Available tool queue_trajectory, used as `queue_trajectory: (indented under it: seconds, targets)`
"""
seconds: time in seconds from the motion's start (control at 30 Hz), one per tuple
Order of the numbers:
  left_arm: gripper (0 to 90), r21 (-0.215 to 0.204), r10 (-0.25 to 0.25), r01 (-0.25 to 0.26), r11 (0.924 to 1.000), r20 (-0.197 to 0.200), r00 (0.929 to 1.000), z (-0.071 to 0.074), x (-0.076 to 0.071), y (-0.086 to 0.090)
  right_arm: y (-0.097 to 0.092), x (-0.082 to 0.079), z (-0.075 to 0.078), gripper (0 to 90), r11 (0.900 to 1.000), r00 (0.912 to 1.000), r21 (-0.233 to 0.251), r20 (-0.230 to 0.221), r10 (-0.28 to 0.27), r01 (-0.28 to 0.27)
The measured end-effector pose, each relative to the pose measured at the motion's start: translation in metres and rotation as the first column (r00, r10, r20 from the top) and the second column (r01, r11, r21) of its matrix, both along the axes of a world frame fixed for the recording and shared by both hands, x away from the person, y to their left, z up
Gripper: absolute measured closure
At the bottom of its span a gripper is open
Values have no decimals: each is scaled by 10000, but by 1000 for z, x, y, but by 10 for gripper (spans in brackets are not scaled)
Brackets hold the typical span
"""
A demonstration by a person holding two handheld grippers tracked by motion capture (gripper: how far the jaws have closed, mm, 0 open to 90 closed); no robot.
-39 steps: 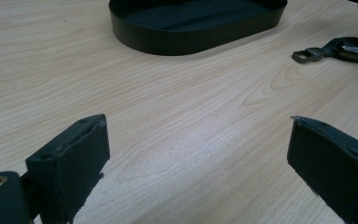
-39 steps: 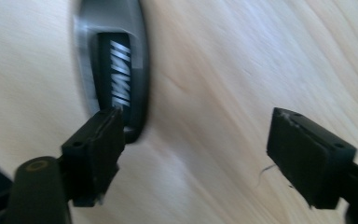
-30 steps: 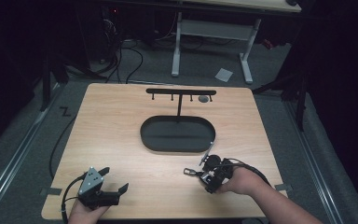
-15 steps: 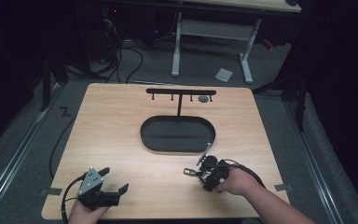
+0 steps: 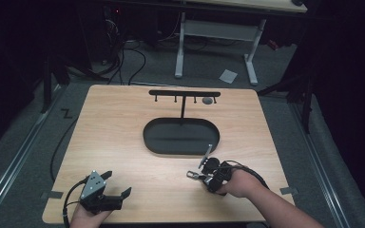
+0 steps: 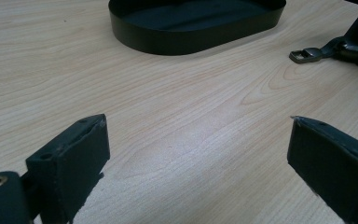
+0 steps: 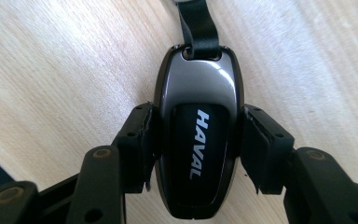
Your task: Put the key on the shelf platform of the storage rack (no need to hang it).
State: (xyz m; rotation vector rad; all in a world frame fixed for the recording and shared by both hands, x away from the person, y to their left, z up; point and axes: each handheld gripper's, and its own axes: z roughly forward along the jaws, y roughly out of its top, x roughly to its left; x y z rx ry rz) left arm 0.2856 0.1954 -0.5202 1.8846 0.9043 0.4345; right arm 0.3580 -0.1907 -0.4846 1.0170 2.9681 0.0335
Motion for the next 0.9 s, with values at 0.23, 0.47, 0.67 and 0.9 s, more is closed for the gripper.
queue_trajectory:
  seconds: [0.23, 0.47, 0.67, 0.9]
  targets:
    - [64, -46, 8, -8, 10000, 18, 10000, 1, 0, 1, -2, 5, 21, 488, 9997, 9997, 237, 253, -29, 23]
    - [64, -76, 36, -35, 10000, 19, 10000, 1, 0, 2, -1, 10, 40, 488, 9994, 9994, 333, 341, -22, 10]
    - [64, -53, 21, -20, 10000, 43, 10000, 1, 0, 1, -3, 19, 56, 488, 9996, 9981, 251, 606, -133, 118]
    - [64, -38, 8, -8, 10000, 40, 10000, 1, 0, 1, -7, 29, 67, 488, 9993, 9963, 208, 793, -325, 310]
